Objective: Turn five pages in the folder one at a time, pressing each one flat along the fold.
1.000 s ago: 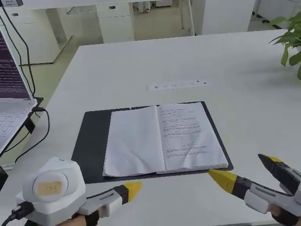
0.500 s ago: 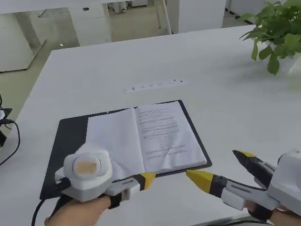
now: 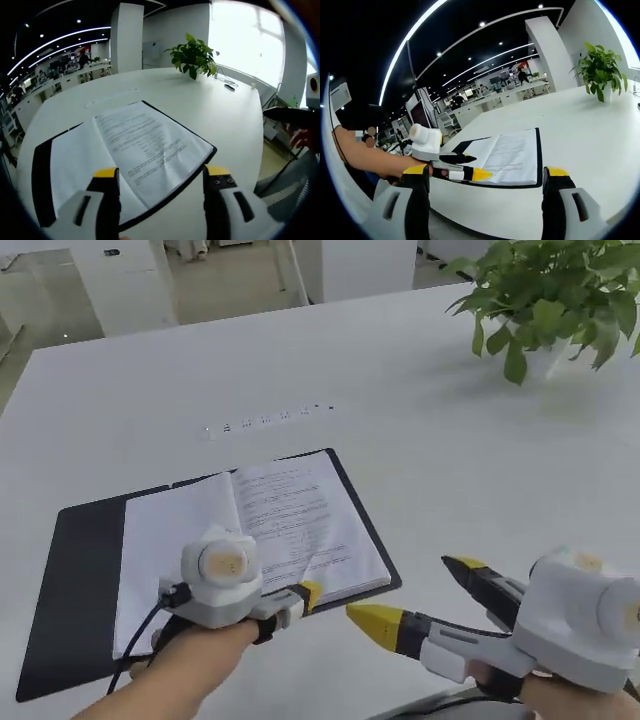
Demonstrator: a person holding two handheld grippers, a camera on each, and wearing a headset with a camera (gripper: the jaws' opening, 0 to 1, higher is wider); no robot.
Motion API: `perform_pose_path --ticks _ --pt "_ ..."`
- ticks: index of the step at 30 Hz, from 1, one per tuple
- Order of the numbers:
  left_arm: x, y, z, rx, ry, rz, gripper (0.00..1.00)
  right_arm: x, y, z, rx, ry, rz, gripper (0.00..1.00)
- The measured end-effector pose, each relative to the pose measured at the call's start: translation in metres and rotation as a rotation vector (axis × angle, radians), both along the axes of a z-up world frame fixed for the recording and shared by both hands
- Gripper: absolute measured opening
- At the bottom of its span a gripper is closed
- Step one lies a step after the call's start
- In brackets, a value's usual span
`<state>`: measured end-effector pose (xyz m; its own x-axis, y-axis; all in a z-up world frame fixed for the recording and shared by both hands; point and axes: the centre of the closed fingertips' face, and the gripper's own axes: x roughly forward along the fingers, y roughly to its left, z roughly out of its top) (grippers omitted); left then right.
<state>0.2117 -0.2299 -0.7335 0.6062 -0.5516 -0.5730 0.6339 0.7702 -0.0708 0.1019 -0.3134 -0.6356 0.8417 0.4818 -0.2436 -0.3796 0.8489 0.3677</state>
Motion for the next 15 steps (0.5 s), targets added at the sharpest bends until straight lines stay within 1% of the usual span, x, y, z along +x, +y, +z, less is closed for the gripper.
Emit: perform_pose_path --ticks 3,5,7,10,12,15 --pt "0.004 -0.011 -0.006 0.005 0.001 -0.006 0.63 0.001 0.000 0.001 -0.001 -0.005 0.002 0.93" --pt "0.007 -0.018 -0.009 0.011 -0.012 -0.013 0.62 0.002 -0.002 0.001 0.000 -0.005 0.000 0.93" --pt "0.010 -0.023 -0.011 0.014 -0.013 -0.013 0.61 0.002 -0.003 0.001 0.005 -0.003 0.001 0.93" --pt "0.014 -0.036 -0.015 0.004 -0.012 -0.009 0.61 0.003 -0.004 -0.001 0.007 -0.001 -0.002 0.92" --pt "0.017 -0.045 -0.016 0.000 -0.021 -0.008 0.61 0.003 -0.005 -0.001 0.012 0.002 -0.003 0.92" --pt "0.021 -0.056 -0.021 0.013 -0.023 -0.006 0.60 0.003 -0.006 -0.001 0.018 0.003 -0.002 0.92"
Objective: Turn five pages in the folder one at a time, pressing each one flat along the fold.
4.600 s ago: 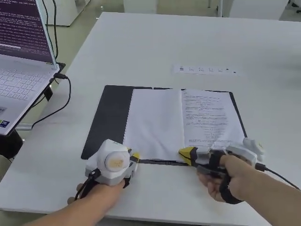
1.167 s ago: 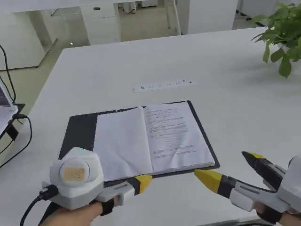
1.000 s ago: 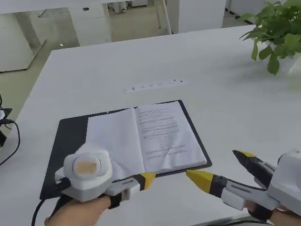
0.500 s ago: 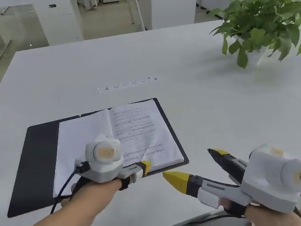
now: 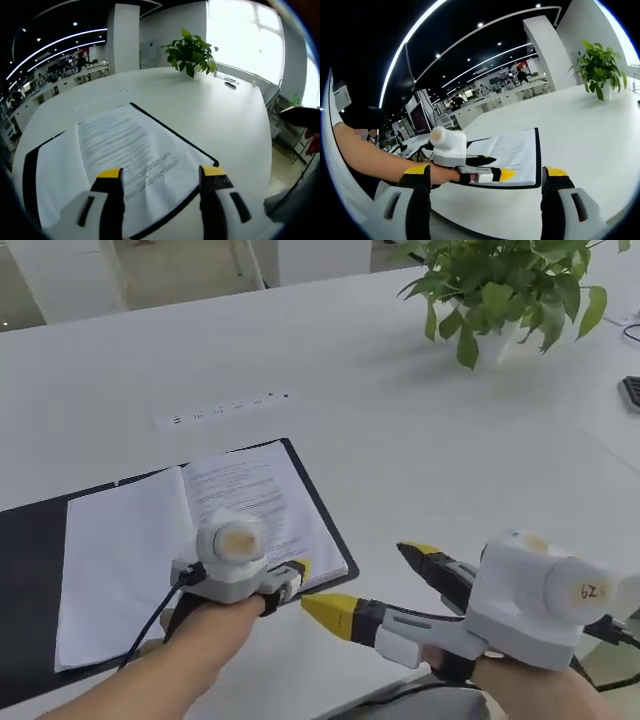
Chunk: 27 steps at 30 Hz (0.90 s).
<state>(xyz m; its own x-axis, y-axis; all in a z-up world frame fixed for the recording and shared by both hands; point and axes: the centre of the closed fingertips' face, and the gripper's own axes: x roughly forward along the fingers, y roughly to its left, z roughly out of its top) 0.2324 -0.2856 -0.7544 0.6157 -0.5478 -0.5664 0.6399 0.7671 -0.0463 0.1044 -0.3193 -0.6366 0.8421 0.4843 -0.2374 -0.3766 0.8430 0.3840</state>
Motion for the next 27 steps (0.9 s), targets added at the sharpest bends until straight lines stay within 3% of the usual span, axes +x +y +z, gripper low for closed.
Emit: perform_pose_path --ticks 5,6,9,10,14,27 --pt "0.005 -0.008 -0.009 0.021 0.001 0.021 0.57 0.000 -0.001 0.000 0.005 0.001 0.003 0.91" --pt "0.007 -0.006 -0.014 0.045 0.005 0.034 0.56 0.000 -0.002 0.000 0.006 0.002 0.001 0.91" --pt "0.002 0.003 -0.033 0.104 0.058 0.054 0.51 -0.001 -0.003 -0.002 0.009 0.004 0.004 0.91" --pt "0.006 -0.001 -0.028 0.067 0.015 0.053 0.51 -0.001 -0.003 -0.003 0.009 0.010 0.006 0.90" --pt "0.005 0.000 -0.029 0.066 0.017 0.076 0.50 -0.002 -0.006 -0.004 0.010 0.013 0.002 0.90" --pt "0.005 0.001 -0.029 0.028 -0.024 0.069 0.48 -0.001 -0.009 -0.010 0.025 0.031 0.004 0.89"
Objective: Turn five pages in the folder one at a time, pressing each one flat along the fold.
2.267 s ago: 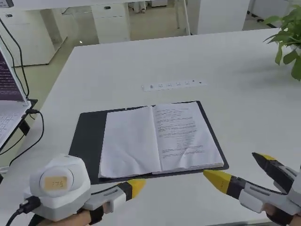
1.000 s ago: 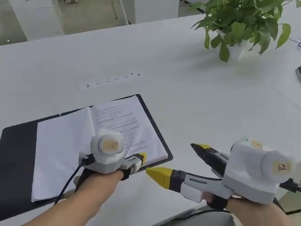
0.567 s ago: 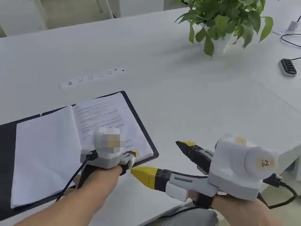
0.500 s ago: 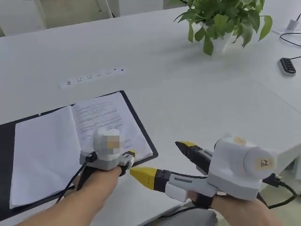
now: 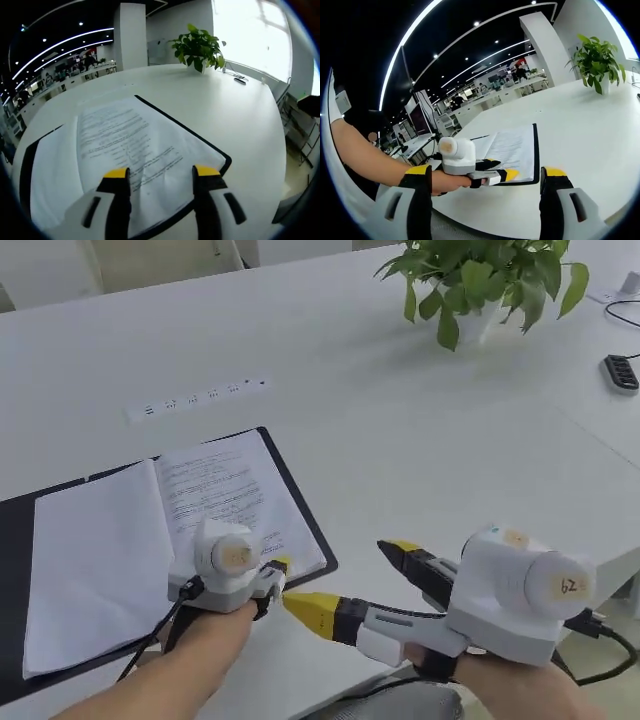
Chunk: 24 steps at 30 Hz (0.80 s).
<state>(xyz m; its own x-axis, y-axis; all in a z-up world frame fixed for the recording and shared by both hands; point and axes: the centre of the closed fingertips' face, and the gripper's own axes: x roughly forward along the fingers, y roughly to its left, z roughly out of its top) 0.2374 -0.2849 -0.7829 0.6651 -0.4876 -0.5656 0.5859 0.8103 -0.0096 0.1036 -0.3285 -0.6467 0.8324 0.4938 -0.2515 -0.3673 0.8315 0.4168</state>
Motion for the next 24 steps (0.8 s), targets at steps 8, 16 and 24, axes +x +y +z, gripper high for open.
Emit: perform_pose_path --ticks 8,16,24 --pt "0.0006 0.0010 0.0010 -0.014 -0.014 0.007 0.46 0.0006 -0.0010 -0.0024 0.005 0.008 0.003 0.89" --pt "0.0026 0.0032 0.0015 -0.019 -0.028 0.013 0.41 0.0030 0.0011 -0.0050 0.008 0.015 0.015 0.88" --pt "0.0067 0.0085 0.0023 -0.009 -0.043 0.017 0.26 0.0075 0.0024 -0.0092 0.011 0.026 0.031 0.88"
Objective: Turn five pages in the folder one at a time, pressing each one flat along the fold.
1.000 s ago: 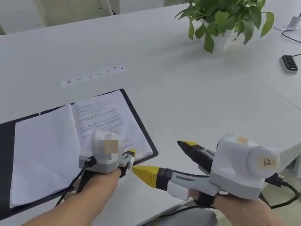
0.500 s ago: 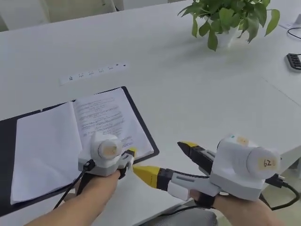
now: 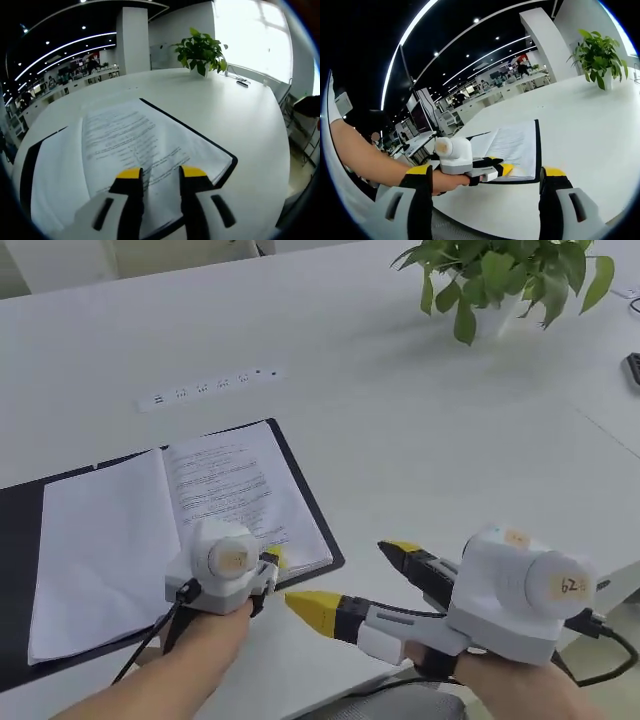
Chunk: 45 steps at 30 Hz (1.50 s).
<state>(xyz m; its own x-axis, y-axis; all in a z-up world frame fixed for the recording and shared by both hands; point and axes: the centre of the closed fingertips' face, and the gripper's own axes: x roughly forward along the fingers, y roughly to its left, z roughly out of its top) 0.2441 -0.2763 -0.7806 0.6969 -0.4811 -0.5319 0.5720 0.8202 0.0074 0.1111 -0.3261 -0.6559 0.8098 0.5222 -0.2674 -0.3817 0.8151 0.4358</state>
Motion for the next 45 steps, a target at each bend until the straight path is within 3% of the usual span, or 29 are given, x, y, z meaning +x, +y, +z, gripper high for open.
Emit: perform_pose_path --ticks 15,16,17,18,19,21,25,32,37,45 --pt "0.002 0.001 -0.001 -0.015 -0.003 0.025 0.18 0.011 0.000 -0.011 0.028 0.034 0.017 0.85" --pt "0.008 0.008 0.001 0.001 -0.025 0.065 0.00 0.012 0.000 -0.011 0.029 0.036 0.018 0.85" --pt "0.014 0.030 -0.002 0.043 -0.009 0.152 0.00 0.012 0.001 -0.012 0.030 0.036 0.019 0.85" --pt "0.011 0.016 -0.002 -0.008 -0.004 0.071 0.00 0.012 0.001 -0.012 0.030 0.036 0.021 0.84" --pt "0.010 0.015 -0.002 0.043 -0.032 0.013 0.00 0.012 0.001 -0.012 0.032 0.035 0.024 0.84" --pt "0.009 0.011 -0.003 0.007 -0.002 0.042 0.00 0.014 0.001 -0.015 0.034 0.041 0.027 0.84" --pt "0.009 0.012 -0.001 -0.002 -0.001 0.064 0.00 0.019 0.000 -0.020 0.038 0.056 0.031 0.83" --pt "0.009 0.013 -0.003 -0.035 0.027 0.088 0.00 0.050 -0.004 -0.026 0.084 0.074 0.016 0.72" --pt "0.010 0.013 -0.002 -0.041 0.028 0.095 0.00 0.078 -0.003 -0.032 0.109 0.091 0.024 0.64" --pt "0.011 0.013 -0.002 -0.050 0.030 0.110 0.00 0.115 -0.001 -0.051 0.096 0.142 0.068 0.52"
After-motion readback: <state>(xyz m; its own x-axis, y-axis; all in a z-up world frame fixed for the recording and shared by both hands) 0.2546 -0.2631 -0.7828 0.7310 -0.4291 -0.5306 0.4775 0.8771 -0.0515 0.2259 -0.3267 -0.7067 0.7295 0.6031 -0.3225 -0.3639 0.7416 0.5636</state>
